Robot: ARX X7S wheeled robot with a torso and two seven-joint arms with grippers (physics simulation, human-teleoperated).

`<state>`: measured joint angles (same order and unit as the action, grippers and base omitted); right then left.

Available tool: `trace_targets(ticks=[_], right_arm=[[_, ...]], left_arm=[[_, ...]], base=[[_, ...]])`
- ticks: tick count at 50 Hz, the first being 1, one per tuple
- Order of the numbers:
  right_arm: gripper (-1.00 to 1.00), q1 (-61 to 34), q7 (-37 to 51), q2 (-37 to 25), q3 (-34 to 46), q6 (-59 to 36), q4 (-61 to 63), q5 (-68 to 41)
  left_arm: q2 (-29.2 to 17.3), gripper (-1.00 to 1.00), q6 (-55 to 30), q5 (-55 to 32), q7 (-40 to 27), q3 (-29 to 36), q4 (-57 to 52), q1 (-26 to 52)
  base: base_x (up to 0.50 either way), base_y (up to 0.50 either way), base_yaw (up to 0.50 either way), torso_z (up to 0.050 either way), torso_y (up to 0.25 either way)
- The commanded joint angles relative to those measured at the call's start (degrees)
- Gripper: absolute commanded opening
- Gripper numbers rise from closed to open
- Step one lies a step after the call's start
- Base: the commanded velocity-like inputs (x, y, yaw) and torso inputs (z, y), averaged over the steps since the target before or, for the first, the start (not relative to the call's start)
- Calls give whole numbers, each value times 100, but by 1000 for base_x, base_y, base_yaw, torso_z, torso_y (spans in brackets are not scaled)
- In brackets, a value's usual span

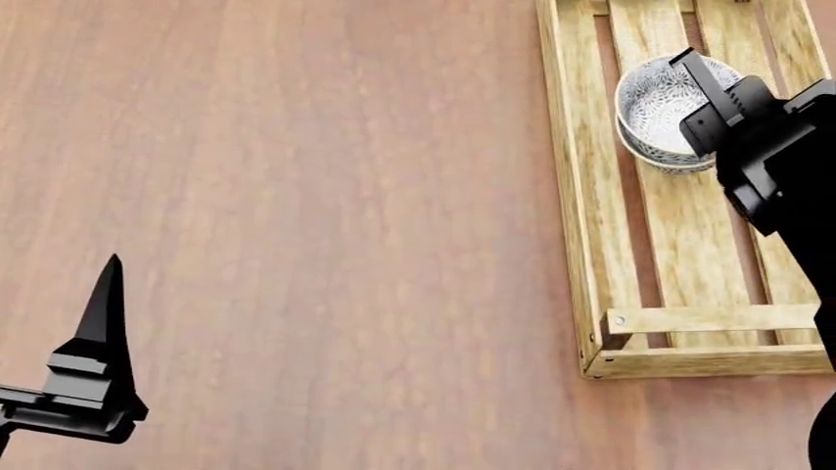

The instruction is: Stack the right bowl on the left bowl and place them in the tray.

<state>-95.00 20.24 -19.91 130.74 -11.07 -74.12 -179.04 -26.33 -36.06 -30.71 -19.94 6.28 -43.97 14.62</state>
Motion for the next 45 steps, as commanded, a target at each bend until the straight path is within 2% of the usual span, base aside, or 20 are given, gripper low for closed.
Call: trace_targets(ticks=[1, 20, 21, 36, 45], right_arm=[[-100, -1, 238, -16, -127, -72, -87, 77], [-100, 17, 634, -65, -113, -547, -87, 51], [100, 26, 721, -71, -144, -553, -87, 42], [100, -82, 962, -88, -148, -306, -87, 75], [100, -292, 1132, 1, 256, 455, -87, 160]], left_arm=[[-20, 100, 56, -46, 0, -45, -7, -57], [-59, 100, 28, -144, -47, -94, -75, -29], [-63, 100, 22, -156, -51, -100, -87, -29], [-63, 100, 85, -160, -53, -74, -61, -63], [-69, 100, 121, -179, -63, -95, -48, -81]], base=[[0, 0, 0, 0, 0], [0, 0, 0, 0, 1], [0, 0, 0, 0, 0], [0, 0, 0, 0, 0], [0, 0, 0, 0, 0]])
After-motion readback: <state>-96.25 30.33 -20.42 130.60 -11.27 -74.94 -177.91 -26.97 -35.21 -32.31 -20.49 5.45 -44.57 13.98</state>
